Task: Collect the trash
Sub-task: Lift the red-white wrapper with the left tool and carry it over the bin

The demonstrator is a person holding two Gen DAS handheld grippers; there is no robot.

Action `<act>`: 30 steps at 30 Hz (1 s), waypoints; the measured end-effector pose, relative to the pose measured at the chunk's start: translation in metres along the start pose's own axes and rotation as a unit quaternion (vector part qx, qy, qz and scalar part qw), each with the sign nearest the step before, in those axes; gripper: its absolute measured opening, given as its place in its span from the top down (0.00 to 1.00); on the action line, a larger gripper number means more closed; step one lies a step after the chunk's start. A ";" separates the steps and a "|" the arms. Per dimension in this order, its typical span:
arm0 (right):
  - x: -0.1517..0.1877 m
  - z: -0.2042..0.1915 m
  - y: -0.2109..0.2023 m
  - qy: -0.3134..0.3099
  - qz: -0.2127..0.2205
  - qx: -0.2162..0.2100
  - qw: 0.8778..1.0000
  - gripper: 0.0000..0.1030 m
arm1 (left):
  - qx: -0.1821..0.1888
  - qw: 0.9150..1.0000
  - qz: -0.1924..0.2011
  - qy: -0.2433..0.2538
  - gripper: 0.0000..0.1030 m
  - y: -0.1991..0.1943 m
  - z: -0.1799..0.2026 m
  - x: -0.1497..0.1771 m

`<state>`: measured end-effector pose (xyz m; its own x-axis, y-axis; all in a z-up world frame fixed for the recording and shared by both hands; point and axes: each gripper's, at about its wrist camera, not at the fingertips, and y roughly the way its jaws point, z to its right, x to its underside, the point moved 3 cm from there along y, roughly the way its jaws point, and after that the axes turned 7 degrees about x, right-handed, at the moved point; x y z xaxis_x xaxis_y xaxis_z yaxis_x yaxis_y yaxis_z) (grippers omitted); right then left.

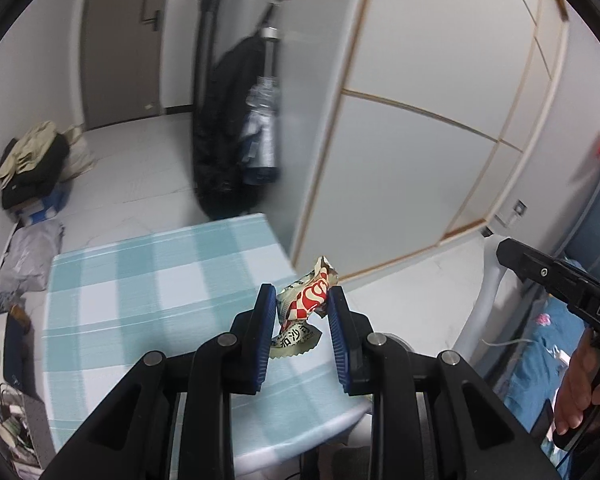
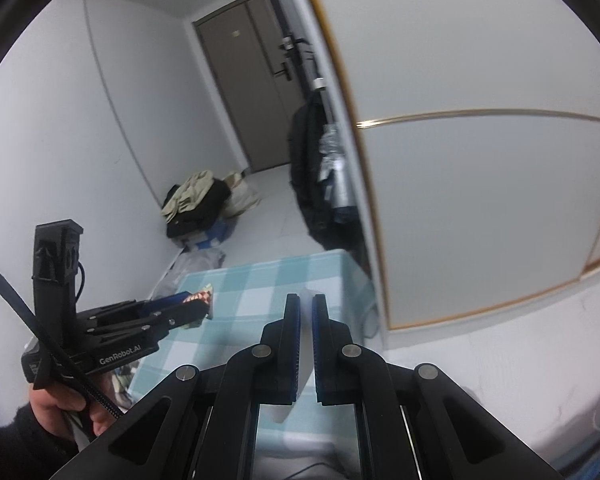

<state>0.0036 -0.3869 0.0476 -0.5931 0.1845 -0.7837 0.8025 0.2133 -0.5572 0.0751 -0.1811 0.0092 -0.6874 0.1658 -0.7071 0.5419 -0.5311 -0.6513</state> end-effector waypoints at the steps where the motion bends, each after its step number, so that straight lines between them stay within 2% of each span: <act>1: 0.002 0.008 -0.004 0.007 0.003 0.006 1.000 0.95 | 0.005 1.000 -0.005 -0.001 0.79 0.005 0.004 0.001; 4: 0.010 0.034 -0.014 0.028 0.009 0.024 0.999 0.95 | 0.029 0.999 -0.019 -0.007 0.79 0.018 0.019 0.003; 9: 0.023 0.074 -0.026 0.053 0.013 0.062 0.997 0.95 | 0.063 0.997 -0.041 0.020 0.79 0.043 0.054 0.006; 15: 0.042 0.117 -0.025 0.082 0.001 0.096 0.992 0.95 | 0.118 0.989 -0.086 0.020 0.79 0.079 0.084 0.010; 23: 0.082 0.170 0.013 0.129 -0.052 0.122 0.983 0.95 | 0.167 0.973 -0.157 0.019 0.79 0.135 0.111 0.026; 30: 0.124 0.204 0.064 0.169 -0.116 0.120 0.971 0.95 | 0.173 0.963 -0.207 0.014 0.79 0.179 0.120 0.042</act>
<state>-0.0054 -0.5461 -0.1409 -0.7145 0.4710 -0.5174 0.6124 0.0635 -0.7880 0.0851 -0.3686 -0.1038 -0.7944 0.4426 -0.4160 0.0262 -0.6593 -0.7514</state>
